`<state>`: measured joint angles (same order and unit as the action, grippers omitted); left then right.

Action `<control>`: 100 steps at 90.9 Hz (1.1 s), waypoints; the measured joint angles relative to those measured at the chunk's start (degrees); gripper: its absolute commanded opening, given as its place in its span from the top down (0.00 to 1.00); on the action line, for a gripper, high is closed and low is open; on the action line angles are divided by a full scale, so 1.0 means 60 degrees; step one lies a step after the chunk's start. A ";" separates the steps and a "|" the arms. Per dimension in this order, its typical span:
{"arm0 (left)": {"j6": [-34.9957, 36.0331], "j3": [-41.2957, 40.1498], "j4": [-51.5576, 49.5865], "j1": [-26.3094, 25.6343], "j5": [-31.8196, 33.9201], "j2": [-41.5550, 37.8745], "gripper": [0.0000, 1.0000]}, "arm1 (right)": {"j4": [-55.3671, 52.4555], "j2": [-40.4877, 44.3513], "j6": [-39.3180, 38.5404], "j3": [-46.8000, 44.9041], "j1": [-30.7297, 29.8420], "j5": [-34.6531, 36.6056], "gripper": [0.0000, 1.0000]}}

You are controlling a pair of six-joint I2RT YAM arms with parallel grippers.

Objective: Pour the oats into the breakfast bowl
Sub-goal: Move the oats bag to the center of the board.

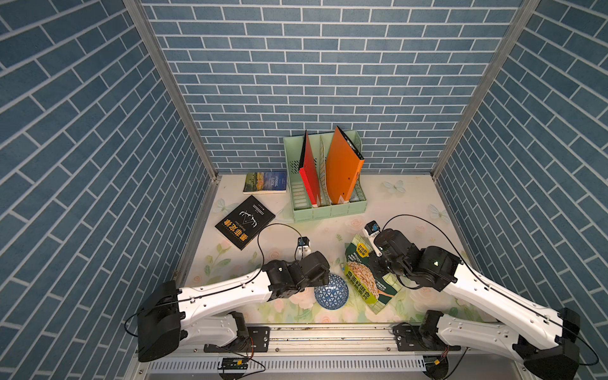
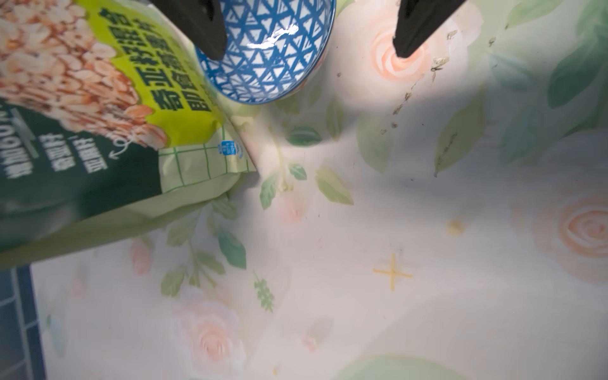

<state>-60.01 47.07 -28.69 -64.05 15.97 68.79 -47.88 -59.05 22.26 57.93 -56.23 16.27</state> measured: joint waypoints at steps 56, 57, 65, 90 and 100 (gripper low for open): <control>0.2470 0.0900 0.2809 0.0612 0.1654 0.0011 0.00 | 0.0506 -0.2707 0.0812 0.2014 0.2051 0.1348 0.97; 0.2473 0.0984 0.2816 0.0627 0.1657 0.0102 0.00 | 0.0546 -0.2728 0.0823 0.2014 0.2087 0.1308 0.94; 0.2495 0.1574 0.2987 0.0732 0.1643 0.0823 0.00 | 0.1016 -0.2790 0.0947 0.2018 0.2335 0.1082 0.67; 0.2688 0.1993 0.4561 0.1395 0.0805 0.1876 0.19 | 0.3129 -0.1923 0.1300 0.1545 0.4503 -0.0645 0.54; 0.2623 0.2065 0.5373 0.1902 -0.0084 0.2422 0.25 | 0.4080 -0.0911 0.1435 0.0652 0.5799 -0.2193 0.51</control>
<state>-44.27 59.46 3.55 -52.64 15.46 83.33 -23.40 -64.51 30.87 61.84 -21.43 3.11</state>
